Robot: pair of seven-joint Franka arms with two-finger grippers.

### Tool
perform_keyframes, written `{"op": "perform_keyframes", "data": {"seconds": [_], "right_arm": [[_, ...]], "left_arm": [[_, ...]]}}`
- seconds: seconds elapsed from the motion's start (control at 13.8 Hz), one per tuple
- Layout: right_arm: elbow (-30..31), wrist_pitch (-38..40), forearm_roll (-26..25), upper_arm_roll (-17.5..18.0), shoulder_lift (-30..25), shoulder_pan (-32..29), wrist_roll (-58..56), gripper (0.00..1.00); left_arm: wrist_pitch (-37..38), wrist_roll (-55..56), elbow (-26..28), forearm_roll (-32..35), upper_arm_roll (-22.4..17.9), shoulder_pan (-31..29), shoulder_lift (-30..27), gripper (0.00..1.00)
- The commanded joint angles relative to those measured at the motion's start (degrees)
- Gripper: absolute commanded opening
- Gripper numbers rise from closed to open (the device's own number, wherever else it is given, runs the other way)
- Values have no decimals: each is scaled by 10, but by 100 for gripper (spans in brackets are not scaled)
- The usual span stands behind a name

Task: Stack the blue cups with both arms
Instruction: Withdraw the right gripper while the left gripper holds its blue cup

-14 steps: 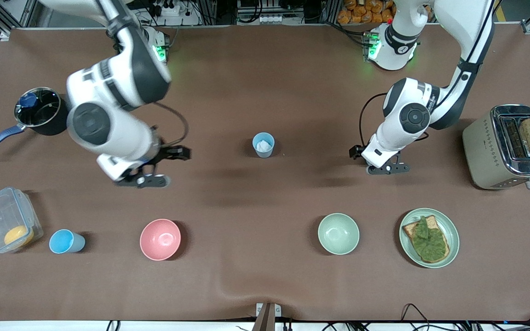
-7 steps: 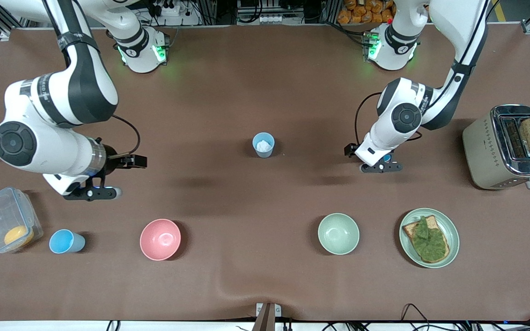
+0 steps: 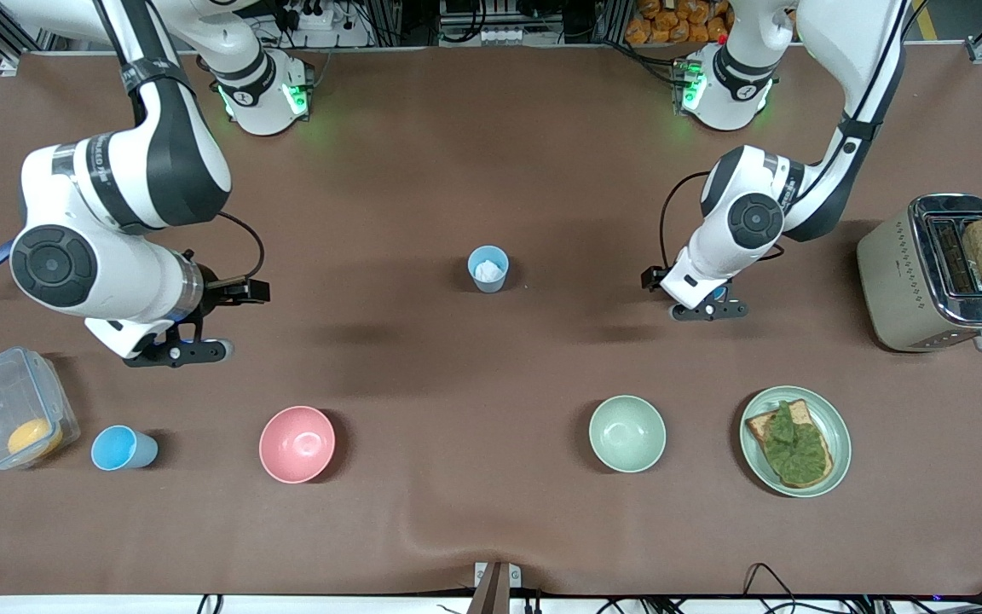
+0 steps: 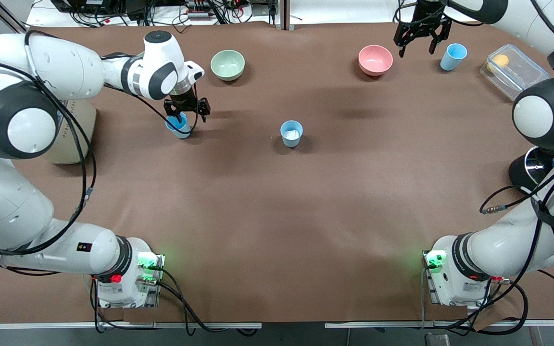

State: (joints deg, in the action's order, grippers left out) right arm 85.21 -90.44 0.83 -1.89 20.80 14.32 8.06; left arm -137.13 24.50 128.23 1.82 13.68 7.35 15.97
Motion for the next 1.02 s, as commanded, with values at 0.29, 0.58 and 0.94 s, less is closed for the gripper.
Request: {"op": "perform_keyframes", "data": {"seconds": [0.29, 0.58, 0.94], "right_arm": [[6, 0, 0, 3, -8, -17, -15, 100], [6, 0, -5, 4, -6, -17, -16, 100], [7, -2, -2, 4, -5, -17, -16, 100]], "left_arm": [[-2, -6, 24, 16, -1, -3, -12, 0], [90, -6, -9, 9, 0, -11, -59, 0], [209, -2, -139, -85, 45, -14, -95, 0]]}}
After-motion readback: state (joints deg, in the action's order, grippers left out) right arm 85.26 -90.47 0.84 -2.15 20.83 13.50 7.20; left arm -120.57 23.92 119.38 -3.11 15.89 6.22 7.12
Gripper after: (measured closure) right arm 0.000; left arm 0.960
